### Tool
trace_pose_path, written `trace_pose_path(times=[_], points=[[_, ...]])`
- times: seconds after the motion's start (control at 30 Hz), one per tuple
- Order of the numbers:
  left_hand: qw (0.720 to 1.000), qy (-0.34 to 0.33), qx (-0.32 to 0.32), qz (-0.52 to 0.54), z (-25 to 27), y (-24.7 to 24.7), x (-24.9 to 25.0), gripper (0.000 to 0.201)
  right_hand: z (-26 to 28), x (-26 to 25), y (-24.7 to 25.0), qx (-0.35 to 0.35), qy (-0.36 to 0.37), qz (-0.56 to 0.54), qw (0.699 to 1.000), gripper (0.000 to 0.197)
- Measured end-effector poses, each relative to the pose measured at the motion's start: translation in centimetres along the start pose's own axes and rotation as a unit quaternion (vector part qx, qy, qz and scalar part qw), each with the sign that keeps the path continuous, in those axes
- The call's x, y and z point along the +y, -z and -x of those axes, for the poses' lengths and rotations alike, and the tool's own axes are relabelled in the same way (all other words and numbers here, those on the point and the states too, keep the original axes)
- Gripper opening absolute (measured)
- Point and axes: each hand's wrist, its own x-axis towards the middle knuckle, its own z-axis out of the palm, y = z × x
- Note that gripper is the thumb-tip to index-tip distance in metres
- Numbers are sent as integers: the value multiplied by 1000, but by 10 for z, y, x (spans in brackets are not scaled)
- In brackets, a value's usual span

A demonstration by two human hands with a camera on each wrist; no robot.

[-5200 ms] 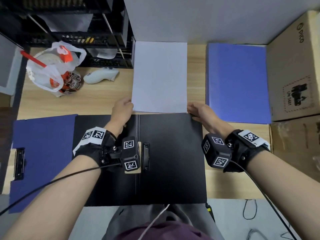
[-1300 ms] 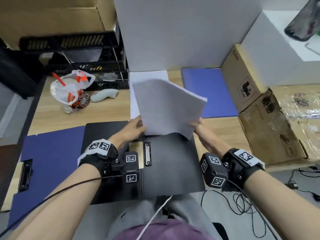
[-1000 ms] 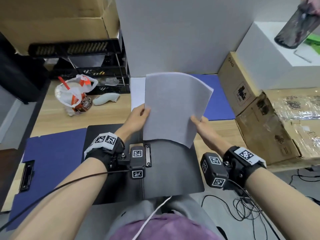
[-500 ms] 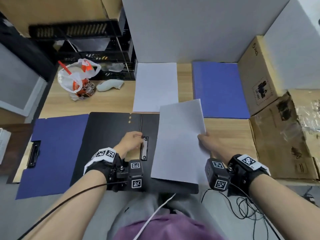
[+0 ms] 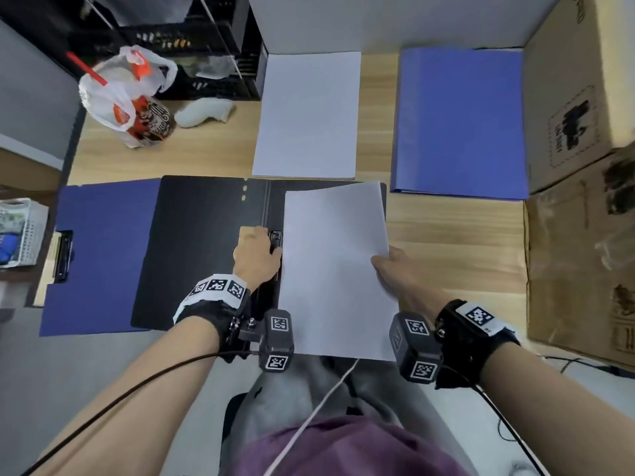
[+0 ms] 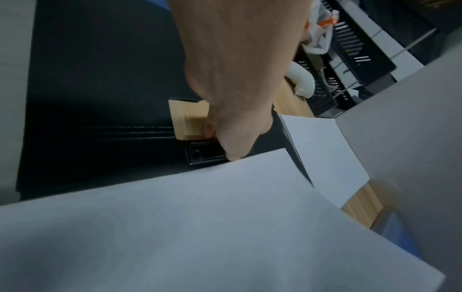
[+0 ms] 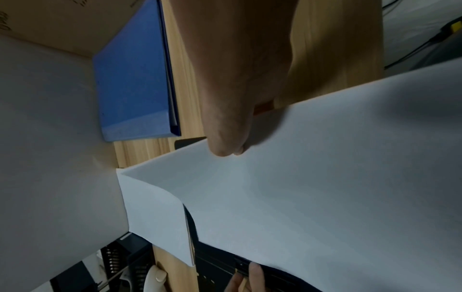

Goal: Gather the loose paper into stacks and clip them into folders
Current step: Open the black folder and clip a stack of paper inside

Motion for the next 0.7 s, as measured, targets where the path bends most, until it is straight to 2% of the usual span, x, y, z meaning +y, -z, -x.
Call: trace_pose_path(times=[0.1,0.27,0.63,0.7], points=[[999,8,-23,-33,1,4,2,42,-4,6,0,-4,7,-5,1000,26],[999,-18,-38,6,2,15,-6,18,-6,11,5,-17,25,-7,1000,25],[999,-8,0,53,7,15,-6,14,-17,-7,-19,-44,47,28,998,32],[995,22,33,91,7,12,-9,32,-18,-8,-18,-70,27,25,997,34]])
